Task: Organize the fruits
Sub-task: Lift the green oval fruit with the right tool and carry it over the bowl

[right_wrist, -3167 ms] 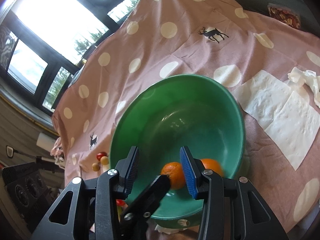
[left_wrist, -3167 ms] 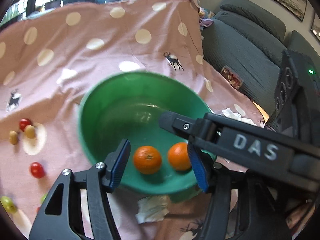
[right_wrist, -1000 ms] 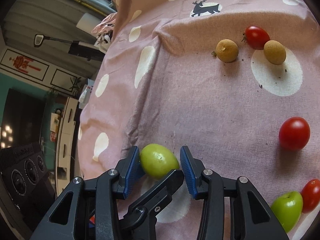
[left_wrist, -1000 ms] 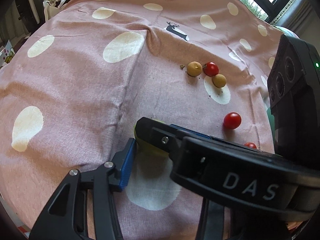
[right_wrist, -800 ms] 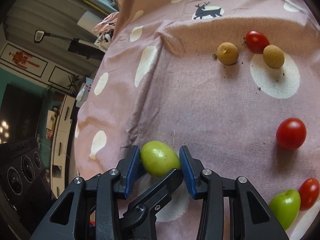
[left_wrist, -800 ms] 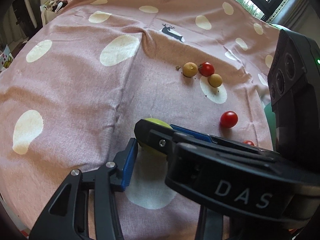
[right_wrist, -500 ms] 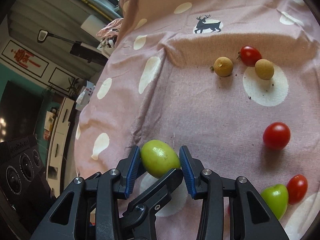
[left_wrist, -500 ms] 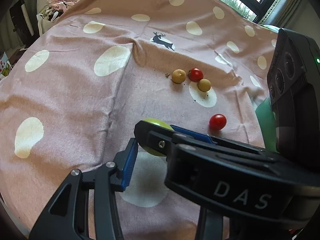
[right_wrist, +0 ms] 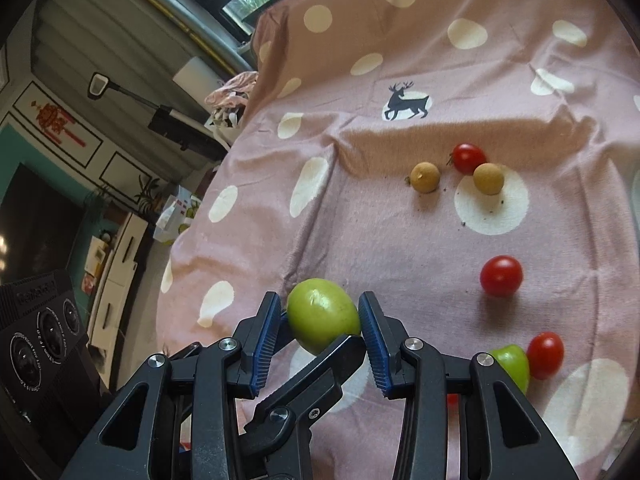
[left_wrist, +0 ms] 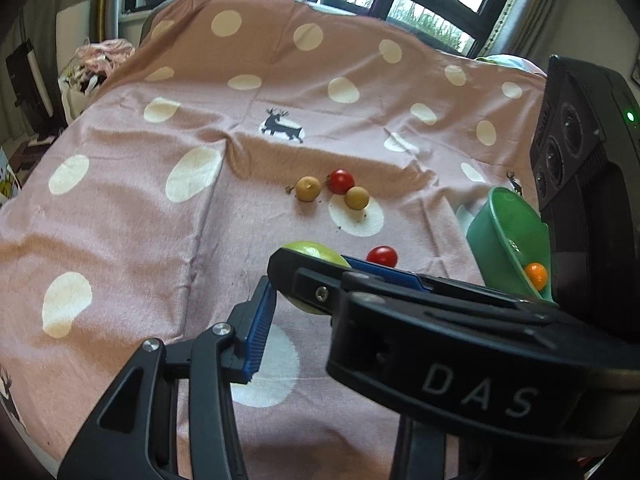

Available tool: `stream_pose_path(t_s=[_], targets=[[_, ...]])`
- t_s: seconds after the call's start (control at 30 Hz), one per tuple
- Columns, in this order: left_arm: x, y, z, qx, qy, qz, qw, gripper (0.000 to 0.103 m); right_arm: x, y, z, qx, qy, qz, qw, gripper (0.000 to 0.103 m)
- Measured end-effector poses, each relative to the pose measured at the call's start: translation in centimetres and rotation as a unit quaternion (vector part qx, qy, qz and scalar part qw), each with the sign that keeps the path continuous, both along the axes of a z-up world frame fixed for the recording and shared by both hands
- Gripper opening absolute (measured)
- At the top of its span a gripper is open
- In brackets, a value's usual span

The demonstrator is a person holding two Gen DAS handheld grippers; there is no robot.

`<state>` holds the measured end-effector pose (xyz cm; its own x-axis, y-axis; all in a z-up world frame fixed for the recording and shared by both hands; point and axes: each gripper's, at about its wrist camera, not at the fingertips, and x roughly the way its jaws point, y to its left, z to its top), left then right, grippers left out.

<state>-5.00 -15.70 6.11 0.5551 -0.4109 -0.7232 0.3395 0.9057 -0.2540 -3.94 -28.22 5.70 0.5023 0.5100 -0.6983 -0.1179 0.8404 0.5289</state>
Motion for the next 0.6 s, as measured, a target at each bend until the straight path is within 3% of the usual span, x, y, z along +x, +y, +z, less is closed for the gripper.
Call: stream_pose_path(t_s=[0.6], targets=[[-2.4, -2.3, 2.9, -0.001, -0.064, -0.036, 0.9973, 0.04, -2.8, -2.2, 3.0, -0.001, -0.052, -0.029, 0.998, 0.045]])
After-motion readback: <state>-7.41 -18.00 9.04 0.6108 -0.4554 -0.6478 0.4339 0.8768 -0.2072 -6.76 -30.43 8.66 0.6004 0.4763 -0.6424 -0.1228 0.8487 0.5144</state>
